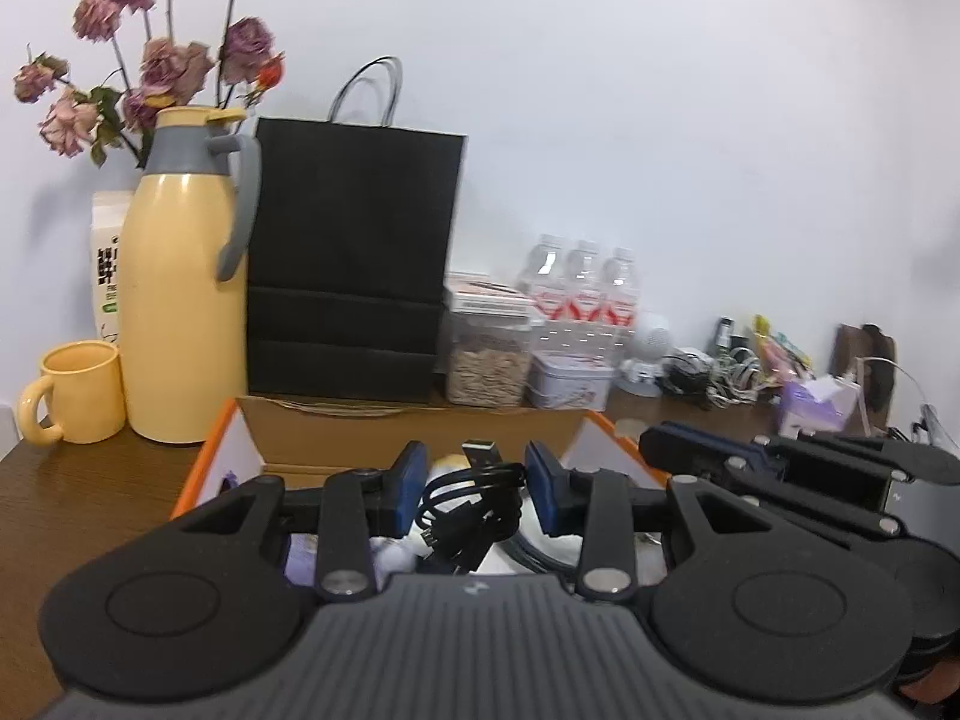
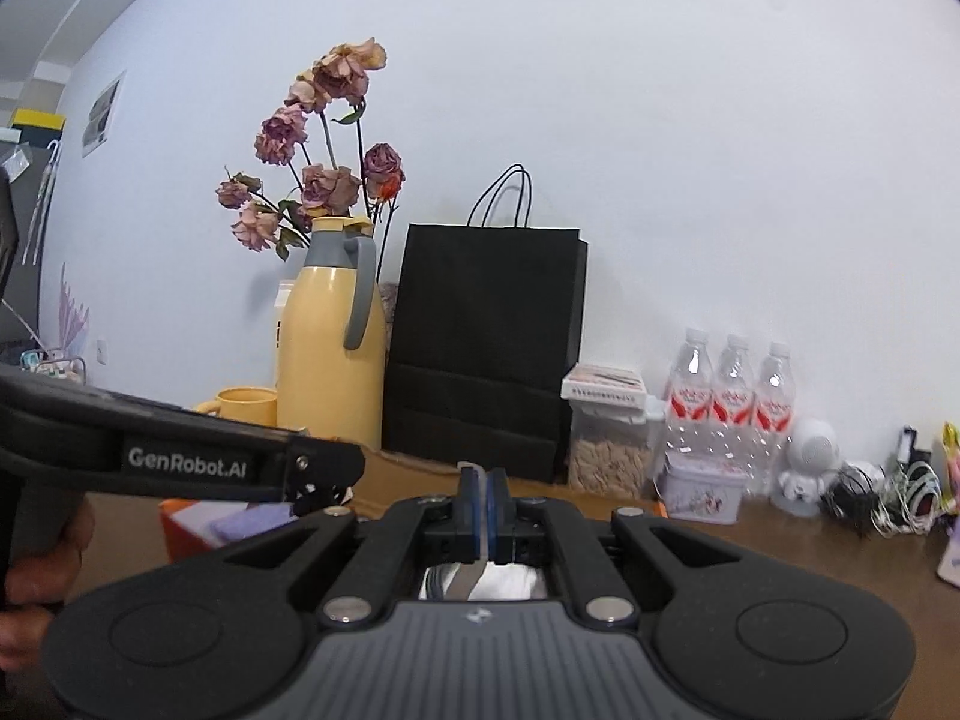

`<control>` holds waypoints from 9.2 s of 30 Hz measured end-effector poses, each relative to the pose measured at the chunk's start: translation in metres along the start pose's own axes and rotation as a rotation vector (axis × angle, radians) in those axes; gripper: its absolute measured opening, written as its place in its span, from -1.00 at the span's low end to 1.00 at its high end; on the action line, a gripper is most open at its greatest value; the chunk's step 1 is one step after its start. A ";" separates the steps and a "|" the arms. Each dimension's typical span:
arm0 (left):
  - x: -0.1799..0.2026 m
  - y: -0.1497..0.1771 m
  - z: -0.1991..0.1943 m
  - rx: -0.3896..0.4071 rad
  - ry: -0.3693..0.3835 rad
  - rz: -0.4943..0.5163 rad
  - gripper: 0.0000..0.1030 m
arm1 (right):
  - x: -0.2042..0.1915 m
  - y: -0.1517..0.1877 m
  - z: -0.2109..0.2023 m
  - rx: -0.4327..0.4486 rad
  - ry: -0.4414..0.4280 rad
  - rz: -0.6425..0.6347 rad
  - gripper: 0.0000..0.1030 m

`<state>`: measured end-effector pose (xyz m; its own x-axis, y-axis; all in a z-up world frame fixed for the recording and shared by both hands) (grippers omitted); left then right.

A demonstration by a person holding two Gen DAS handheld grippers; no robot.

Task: Organize objects
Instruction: 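Carry the translucent piece and black cable into the box and open both tools, then withdraw both tools and move the left tool to the red rose, then grasp the red rose with the left tool while the right tool grasps a white cap, then carry the rose and cap over the box with both tools, then lower the rose and cap into the box and open both tools, then move the right tool to the white bottle caps on the table, then grasp a white bottle cap with the right tool while the left tool grasps another cap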

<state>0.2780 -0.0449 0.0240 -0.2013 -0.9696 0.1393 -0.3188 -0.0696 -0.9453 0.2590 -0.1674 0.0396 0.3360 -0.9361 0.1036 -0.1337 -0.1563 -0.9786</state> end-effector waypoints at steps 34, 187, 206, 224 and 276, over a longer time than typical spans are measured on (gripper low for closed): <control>-0.047 0.006 0.043 -0.046 -0.193 -0.022 1.00 | 0.022 0.033 0.075 -0.183 0.063 0.055 1.00; -0.060 0.000 0.066 -0.041 -0.253 -0.053 1.00 | 0.030 0.030 0.097 -0.187 0.028 0.166 1.00; -0.054 0.009 0.014 0.000 -0.202 -0.048 1.00 | 0.023 0.020 0.034 -0.101 0.035 0.095 1.00; -0.057 0.062 -0.030 -0.125 -0.201 -0.039 1.00 | 0.020 0.091 -0.017 -0.308 0.064 0.065 1.00; -0.011 0.095 -0.001 -0.276 -0.166 -0.012 1.00 | 0.027 0.080 -0.025 -0.237 0.063 0.123 -0.47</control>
<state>0.2495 -0.0407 -0.0668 -0.0494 -0.9957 0.0784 -0.5639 -0.0370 -0.8250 0.2343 -0.2130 -0.0318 0.2456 -0.9694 0.0047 -0.3873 -0.1026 -0.9162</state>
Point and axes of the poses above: each gripper's, at about its wrist camera, not at the fingertips, and z roughly the way its jaws point, x to its right, y to its underside, the point moved 4 cm from there along z, roughly the way its jaws point, and after that the axes turned 1 degree about y, right-handed, at the moved point
